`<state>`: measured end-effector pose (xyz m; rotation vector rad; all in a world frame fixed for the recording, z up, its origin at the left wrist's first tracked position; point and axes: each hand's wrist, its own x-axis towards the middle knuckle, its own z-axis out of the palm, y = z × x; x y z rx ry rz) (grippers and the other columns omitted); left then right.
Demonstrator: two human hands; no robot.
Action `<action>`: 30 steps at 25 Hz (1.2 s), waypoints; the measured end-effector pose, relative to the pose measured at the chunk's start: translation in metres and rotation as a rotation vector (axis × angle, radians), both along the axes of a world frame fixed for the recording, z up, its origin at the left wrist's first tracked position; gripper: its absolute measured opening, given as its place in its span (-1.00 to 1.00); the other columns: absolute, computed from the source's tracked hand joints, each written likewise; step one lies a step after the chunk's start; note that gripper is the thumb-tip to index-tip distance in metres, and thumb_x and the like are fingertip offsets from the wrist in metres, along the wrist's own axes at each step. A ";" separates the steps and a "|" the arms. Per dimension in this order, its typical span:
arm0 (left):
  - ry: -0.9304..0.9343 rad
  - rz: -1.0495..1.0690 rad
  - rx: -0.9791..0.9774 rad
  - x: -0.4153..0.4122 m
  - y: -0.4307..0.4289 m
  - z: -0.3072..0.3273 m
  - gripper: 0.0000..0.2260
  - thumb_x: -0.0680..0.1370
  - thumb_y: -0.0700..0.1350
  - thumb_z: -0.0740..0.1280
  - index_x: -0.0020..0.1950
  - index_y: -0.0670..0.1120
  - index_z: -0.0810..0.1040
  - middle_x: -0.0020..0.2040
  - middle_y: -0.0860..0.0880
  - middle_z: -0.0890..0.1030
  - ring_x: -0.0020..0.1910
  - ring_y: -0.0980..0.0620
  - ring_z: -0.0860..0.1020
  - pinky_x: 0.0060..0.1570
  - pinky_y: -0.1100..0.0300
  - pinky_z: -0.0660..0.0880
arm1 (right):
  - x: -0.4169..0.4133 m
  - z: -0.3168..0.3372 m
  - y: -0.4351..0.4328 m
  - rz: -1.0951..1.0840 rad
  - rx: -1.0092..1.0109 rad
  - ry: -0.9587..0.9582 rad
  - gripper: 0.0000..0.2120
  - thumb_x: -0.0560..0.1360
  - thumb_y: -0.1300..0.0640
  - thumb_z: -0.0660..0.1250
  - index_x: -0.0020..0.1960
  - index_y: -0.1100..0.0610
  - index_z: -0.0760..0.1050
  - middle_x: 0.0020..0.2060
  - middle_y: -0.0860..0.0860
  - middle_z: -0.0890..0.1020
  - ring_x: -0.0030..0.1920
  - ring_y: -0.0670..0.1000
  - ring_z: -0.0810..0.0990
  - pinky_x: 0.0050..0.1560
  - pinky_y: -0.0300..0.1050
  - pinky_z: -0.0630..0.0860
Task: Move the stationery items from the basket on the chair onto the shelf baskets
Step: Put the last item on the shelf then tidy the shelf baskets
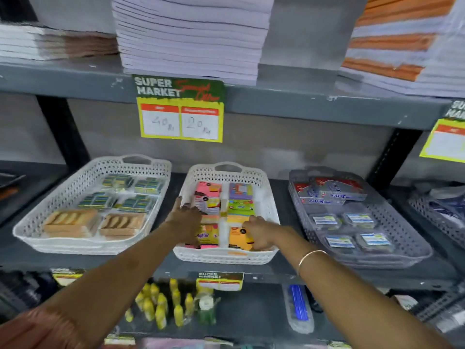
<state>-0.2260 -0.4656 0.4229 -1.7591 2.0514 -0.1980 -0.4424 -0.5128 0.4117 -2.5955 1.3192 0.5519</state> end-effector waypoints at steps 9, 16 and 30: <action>0.121 0.011 0.070 -0.003 0.002 -0.011 -0.47 0.50 0.13 0.33 0.39 -0.06 0.30 0.36 -0.04 0.32 0.30 -0.07 0.36 0.26 -0.06 0.24 | -0.001 0.002 0.003 0.034 0.002 -0.039 -0.44 0.44 0.11 0.39 0.37 0.20 0.29 0.26 0.21 0.36 0.27 0.19 0.36 0.24 0.08 0.42; 0.187 0.008 0.059 -0.002 0.002 -0.007 -0.50 0.49 0.15 0.33 0.35 -0.04 0.36 0.36 -0.06 0.34 0.30 -0.09 0.35 0.31 -0.04 0.16 | -0.005 0.022 0.016 -0.084 0.003 -0.153 -0.21 0.39 0.03 0.46 0.48 0.16 0.13 0.46 0.18 0.23 0.44 0.18 0.23 0.41 0.10 0.30; 0.638 -0.296 -0.033 -0.270 -0.026 0.033 -0.61 0.53 0.03 0.31 0.23 -0.20 0.46 0.21 -0.18 0.49 0.15 -0.14 0.49 0.10 0.04 0.44 | -0.295 0.051 -0.005 -0.552 -0.177 -0.270 -0.66 0.42 0.25 0.40 0.20 0.17 0.52 0.20 0.16 0.59 0.18 0.14 0.56 0.23 0.03 0.50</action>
